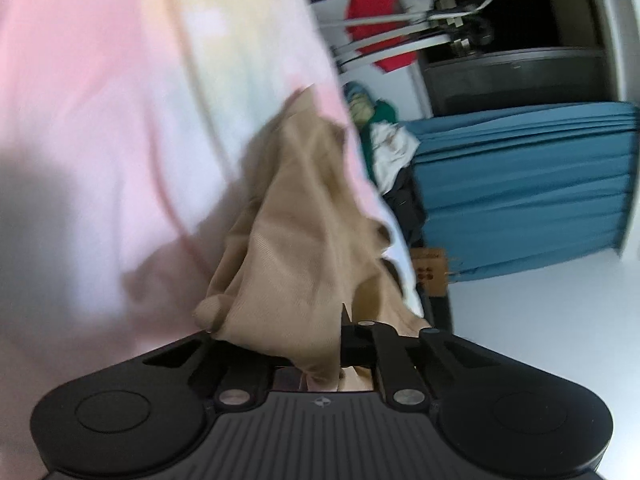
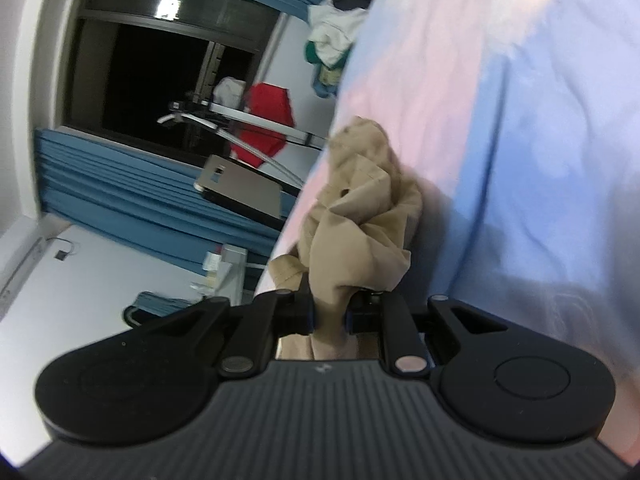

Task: Fold clothes

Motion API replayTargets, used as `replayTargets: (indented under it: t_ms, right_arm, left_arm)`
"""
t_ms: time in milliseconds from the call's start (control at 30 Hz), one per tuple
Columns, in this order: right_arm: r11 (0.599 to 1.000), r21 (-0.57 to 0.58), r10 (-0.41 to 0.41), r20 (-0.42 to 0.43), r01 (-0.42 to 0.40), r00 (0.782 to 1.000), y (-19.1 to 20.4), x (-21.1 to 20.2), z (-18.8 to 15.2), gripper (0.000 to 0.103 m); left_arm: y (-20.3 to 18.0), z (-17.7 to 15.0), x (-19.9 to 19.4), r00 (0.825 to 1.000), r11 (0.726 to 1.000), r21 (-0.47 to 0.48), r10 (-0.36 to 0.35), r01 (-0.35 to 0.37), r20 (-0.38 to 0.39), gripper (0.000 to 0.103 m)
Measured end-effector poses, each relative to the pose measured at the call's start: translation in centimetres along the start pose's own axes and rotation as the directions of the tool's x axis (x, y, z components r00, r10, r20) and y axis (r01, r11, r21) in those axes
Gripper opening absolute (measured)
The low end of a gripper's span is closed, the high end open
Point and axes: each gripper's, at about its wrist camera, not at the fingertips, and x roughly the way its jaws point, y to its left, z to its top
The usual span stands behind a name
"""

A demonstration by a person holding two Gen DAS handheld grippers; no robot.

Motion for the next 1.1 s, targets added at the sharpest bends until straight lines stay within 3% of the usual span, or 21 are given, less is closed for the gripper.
replayTargets:
  t_ms: [100,233,433,567,733,833,967,1100]
  right_arm:
    - [0.999,-0.045,0.022,0.001,-0.021,1.000,0.8,-0.2,0.1,0.017]
    - [1.000,0.003,0.006,-0.016,-0.005,1.000,0.7,-0.6,0.0,0.017]
    - [0.990,-0.025,-0.142,-0.098,0.140,0.985,3.1,-3.2,-0.8,0.017]
    - [0.987,-0.033,-0.162,-0.110,0.160,0.981,4.3,-7.2,-3.2,0.017]
    - [0.983,-0.018,-0.185,-0.108,0.184,0.977,4.4,-12.7,-6.9,0.017]
    - [0.985,0.006,-0.170,-0.089,0.171,0.981,4.2,-14.9,-8.3,0.017]
    - [0.981,0.003,-0.192,-0.084,0.192,0.978,4.3,-14.3,-8.2,0.017]
    - [0.978,0.034,-0.202,-0.070,0.204,0.977,5.4,-10.9,-6.3,0.018]
  left_arm:
    - [-1.3,-0.3,-1.8,1.000,1.000,0.000,-0.020,0.020,0.015,0.007]
    - [-3.0,-0.6,-4.4,1.000,1.000,-0.005,-0.024,0.024,0.008,0.006]
    - [-5.5,-1.1,-8.4,1.000,1.000,-0.010,-0.028,0.028,-0.005,0.006]
    - [-7.5,-1.8,-9.5,0.999,1.000,-0.016,-0.001,0.001,-0.035,0.006]
    - [-5.9,-5.6,-15.8,0.998,0.998,-0.058,0.027,-0.030,-0.063,0.006]
    - [-4.5,-7.1,-17.5,0.996,0.993,-0.112,0.040,-0.048,-0.075,0.006]
    - [-4.1,-6.3,-16.1,0.994,0.986,-0.145,0.070,-0.082,-0.083,0.006]
    - [-5.6,-3.6,-12.9,0.994,0.983,-0.155,0.097,-0.103,-0.049,0.010]
